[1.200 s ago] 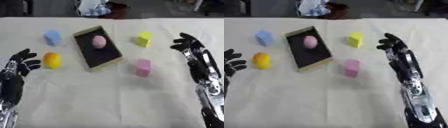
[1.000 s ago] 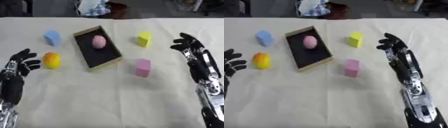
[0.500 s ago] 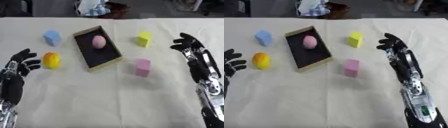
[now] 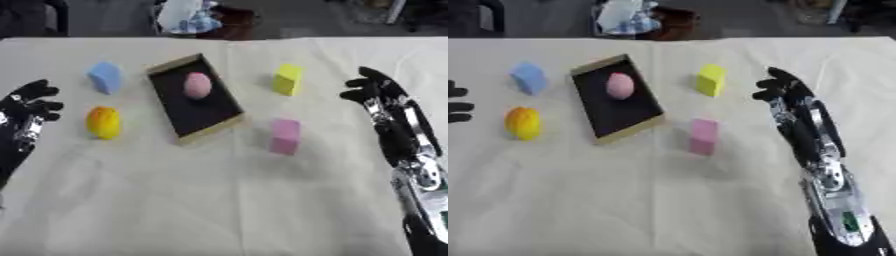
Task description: Pick up objects on the table and place them in the box.
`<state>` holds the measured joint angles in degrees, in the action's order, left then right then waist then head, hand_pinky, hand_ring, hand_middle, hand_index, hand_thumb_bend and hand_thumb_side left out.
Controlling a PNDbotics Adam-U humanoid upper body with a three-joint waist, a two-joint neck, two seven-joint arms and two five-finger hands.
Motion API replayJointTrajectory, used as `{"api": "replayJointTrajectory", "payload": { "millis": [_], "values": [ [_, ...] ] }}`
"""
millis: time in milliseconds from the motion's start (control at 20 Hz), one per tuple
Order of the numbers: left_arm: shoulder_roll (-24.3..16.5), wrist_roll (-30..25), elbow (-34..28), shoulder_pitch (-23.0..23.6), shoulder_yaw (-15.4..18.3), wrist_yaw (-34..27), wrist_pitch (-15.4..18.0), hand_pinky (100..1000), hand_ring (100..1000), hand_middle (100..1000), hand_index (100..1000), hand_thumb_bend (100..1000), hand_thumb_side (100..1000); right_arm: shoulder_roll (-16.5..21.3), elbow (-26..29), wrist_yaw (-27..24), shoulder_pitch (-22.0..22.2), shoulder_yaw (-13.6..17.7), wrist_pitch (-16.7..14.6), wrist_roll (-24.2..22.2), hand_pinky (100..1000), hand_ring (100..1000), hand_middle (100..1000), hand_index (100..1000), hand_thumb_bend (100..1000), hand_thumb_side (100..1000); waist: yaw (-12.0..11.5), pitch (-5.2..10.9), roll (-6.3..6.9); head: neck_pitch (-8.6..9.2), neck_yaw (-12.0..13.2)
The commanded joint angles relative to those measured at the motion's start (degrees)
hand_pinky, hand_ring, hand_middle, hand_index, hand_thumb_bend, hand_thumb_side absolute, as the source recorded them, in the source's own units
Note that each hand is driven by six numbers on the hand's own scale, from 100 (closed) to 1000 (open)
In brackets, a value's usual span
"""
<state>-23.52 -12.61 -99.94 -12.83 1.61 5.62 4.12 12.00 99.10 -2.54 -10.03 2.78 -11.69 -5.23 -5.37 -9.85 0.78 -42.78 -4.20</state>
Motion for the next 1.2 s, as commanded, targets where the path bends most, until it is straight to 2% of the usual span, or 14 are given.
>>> {"api": "replayJointTrajectory", "payload": {
  "millis": [50, 100, 150, 200, 250, 300, 400, 500, 550, 750, 800, 1100, 1150, 1200],
  "values": [
    [-6.15, -2.84, 2.61, -3.09, -1.38, 2.96, 0.59, 779, 771, 799, 884, 100, 442, 1.27, 0.92, 0.32, -0.24, 0.15, -0.02, -0.26, 841, 692, 694, 871, 100, 594, 0.04, 1.66, 0.76, -0.17, -0.23],
    [-7.65, -3.77, 3.82, -4.28, -2.13, 3.89, 0.72, 779, 771, 799, 884, 100, 442, 1.30, 0.90, 0.32, -0.21, 0.12, -0.02, -0.30, 841, 692, 694, 871, 100, 594, 0.08, 1.70, 0.78, -0.18, -0.26],
    [-9.27, -4.76, 4.94, -5.44, -2.91, 4.88, 0.96, 777, 769, 796, 878, 100, 359, 1.32, 0.90, 0.32, -0.20, 0.07, -0.02, -0.35, 841, 693, 694, 871, 100, 594, 0.17, 1.74, 0.84, -0.25, -0.19],
    [-10.84, -5.72, 6.09, -6.73, -3.97, 5.85, 1.19, 777, 769, 795, 877, 100, 355, 1.33, 0.89, 0.30, -0.18, 0.03, -0.02, -0.41, 841, 693, 694, 871, 100, 594, 0.22, 1.78, 0.86, -0.32, -0.15],
    [-12.47, -6.73, 7.31, -8.13, -5.20, 6.85, 1.46, 775, 766, 789, 876, 100, 304, 1.33, 0.88, 0.28, -0.14, -0.02, -0.01, -0.47, 841, 693, 694, 871, 100, 594, 0.33, 1.82, 0.92, -0.39, -0.06],
    [-14.03, -7.69, 8.49, -9.45, -6.32, 7.81, 1.75, 775, 766, 789, 876, 100, 304, 1.31, 0.86, 0.25, -0.11, -0.06, -0.01, -0.52, 841, 693, 694, 871, 100, 594, 0.42, 1.85, 0.91, -0.41, 0.00],
    [-16.98, -9.50, 10.87, -11.99, -8.56, 9.63, 2.37, 774, 766, 787, 875, 100, 247, 1.28, 0.84, 0.19, -0.08, -0.21, 0.00, -0.65, 841, 693, 694, 871, 100, 594, 0.70, 1.93, 0.92, -0.52, 0.18],
    [-19.89, -11.34, 13.49, -14.75, -10.82, 11.48, 3.04, 775, 765, 788, 876, 100, 245, 1.14, 0.85, 0.08, -0.11, -0.39, 0.00, -0.83, 841, 693, 694, 871, 100, 595, 1.00, 2.00, 0.86, -0.61, 0.37],
    [-20.93, -12.26, 14.84, -16.07, -11.93, 12.46, 3.43, 776, 767, 791, 880, 157, 258, 1.10, 0.84, 0.03, -0.12, -0.46, 0.01, -0.92, 841, 693, 694, 871, 100, 594, 1.18, 2.02, 0.85, -0.59, 0.49],
    [-20.71, -15.12, 20.54, -20.54, -15.21, 16.32, 4.57, 776, 748, 783, 881, 222, 278, 1.09, 0.81, -0.09, -0.04, -0.55, 0.03, -1.07, 842, 693, 694, 872, 100, 594, 1.39, 2.10, 0.86, -0.80, 0.54],
    [-20.06, -15.78, 22.10, -21.57, -15.90, 17.33, 4.81, 775, 747, 783, 881, 215, 278, 1.10, 0.79, -0.10, -0.01, -0.56, 0.04, -1.09, 842, 693, 694, 872, 100, 595, 1.42, 2.11, 0.85, -0.83, 0.49],
    [-17.98, -15.65, 26.42, -23.27, -16.26, 23.55, 7.86, 775, 747, 783, 881, 215, 278, 1.09, 0.76, -0.11, 0.06, -0.52, 0.03, -1.07, 842, 693, 694, 872, 100, 595, 1.34, 2.14, 0.81, -0.88, 0.34],
    [-17.36, -15.83, 26.93, -23.76, -16.69, 24.52, 8.10, 772, 747, 783, 886, 280, 360, 1.03, 0.76, -0.16, 0.01, -0.68, 0.04, -1.18, 842, 693, 694, 872, 100, 596, 1.62, 2.13, 0.80, -0.91, 0.63],
    [-16.28, -16.37, 27.96, -24.78, -17.66, 25.47, 7.75, 770, 746, 783, 886, 291, 360, 0.99, 0.74, -0.21, 0.01, -0.79, 0.06, -1.28, 842, 693, 694, 872, 100, 596, 1.69, 2.16, 0.81, -0.94, 0.66]
  ]
}}
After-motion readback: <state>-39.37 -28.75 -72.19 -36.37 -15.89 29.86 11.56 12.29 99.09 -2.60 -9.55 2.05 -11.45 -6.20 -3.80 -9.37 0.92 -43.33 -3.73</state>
